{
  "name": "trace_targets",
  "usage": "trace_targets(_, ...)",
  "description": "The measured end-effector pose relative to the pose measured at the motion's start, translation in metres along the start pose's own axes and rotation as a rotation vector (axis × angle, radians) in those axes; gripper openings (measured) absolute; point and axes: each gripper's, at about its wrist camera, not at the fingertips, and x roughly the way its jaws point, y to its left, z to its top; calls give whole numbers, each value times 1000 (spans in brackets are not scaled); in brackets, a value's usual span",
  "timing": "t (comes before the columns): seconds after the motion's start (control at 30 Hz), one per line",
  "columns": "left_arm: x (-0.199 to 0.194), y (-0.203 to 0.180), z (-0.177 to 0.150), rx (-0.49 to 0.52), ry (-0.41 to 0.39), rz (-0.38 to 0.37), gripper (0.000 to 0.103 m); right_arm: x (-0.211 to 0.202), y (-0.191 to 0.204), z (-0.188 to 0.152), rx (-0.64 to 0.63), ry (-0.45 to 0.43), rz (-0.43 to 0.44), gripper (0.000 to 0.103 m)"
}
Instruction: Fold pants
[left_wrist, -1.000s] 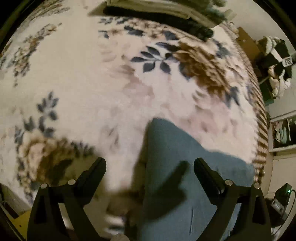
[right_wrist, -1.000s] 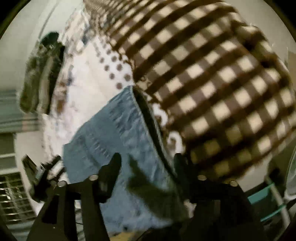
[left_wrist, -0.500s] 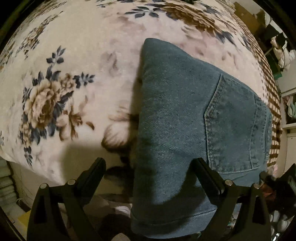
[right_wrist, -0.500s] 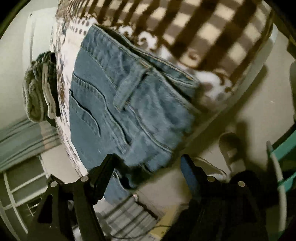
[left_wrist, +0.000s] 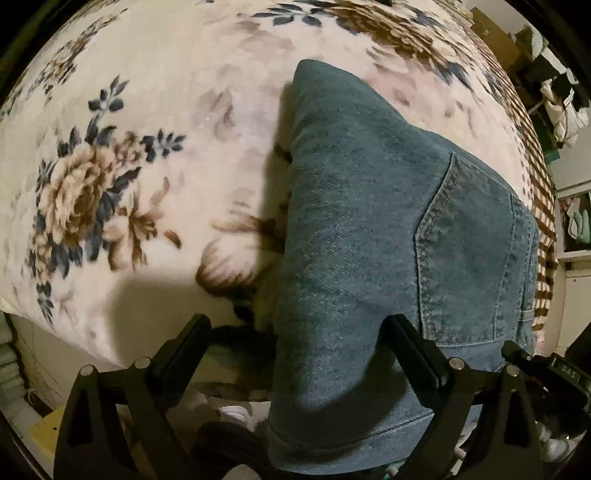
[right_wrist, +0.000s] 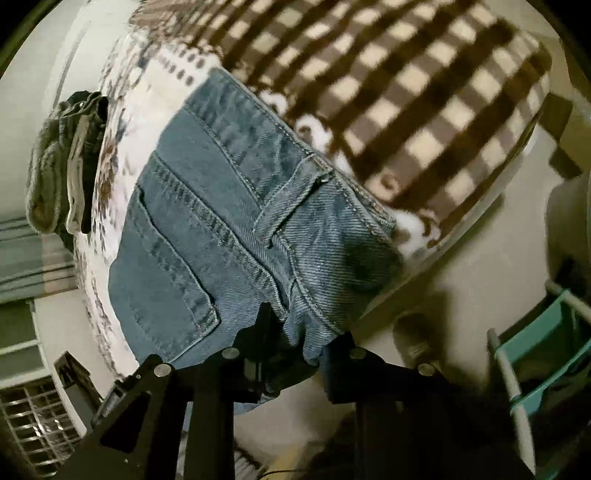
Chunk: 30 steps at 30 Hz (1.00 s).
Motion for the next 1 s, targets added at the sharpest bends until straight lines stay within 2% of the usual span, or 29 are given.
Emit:
trace_targets(0.07,-1,10,-2,-22,0,-28,98,-3,-8,-2,28,21,70,40)
trace_targets(0.1,-1,15,-2,-37,-1,-54,98,-4,-15,-6,35,38,103,57)
trace_targets(0.17,1,21,-1,-63,-1,-107,98,-4,-24,-16,50,65,187,69)
trace_targets(0.3,13,35,4,-116,-13,-203,98,23,-28,-29,84,112,312,73)
trace_targets(0.4,23,37,12,-140,-14,-262,96,42,-23,-30,102,97,313,78)
trace_targets(0.47,31,36,18,-141,11,-266,96,44,-22,-32,119,85,320,81)
trace_targets(0.5,29,33,19,-131,6,-284,91,42,-23,-34,127,81,331,81)
trace_targets(0.53,25,30,20,-120,-4,-309,76,40,-24,-36,126,80,336,81)
trace_targets(0.57,22,25,22,-87,4,-358,38,38,-26,-38,125,80,341,81)
trace_targets(0.63,13,16,23,-68,7,-339,31,32,-29,-41,128,79,348,81)
trace_targets(0.67,11,17,23,-82,10,-347,25,30,-31,-43,133,85,353,81)
trace_targets(0.7,7,20,23,-139,20,-377,23,29,-32,-46,141,90,362,81)
trace_targets(0.77,1,28,24,-242,48,-434,20,27,-36,-54,158,114,388,81)
trace_targets(0.83,-6,32,28,-336,72,-493,20,32,-30,-65,179,141,444,87)
trace_targets(0.87,-9,31,29,-368,82,-513,20,36,-25,-71,189,150,480,92)
trace_targets(0.93,-14,26,30,-409,99,-558,19,45,-12,-80,202,164,543,93)
trace_targets(1.0,-20,23,32,-431,113,-587,19,59,0,-85,206,176,546,97)
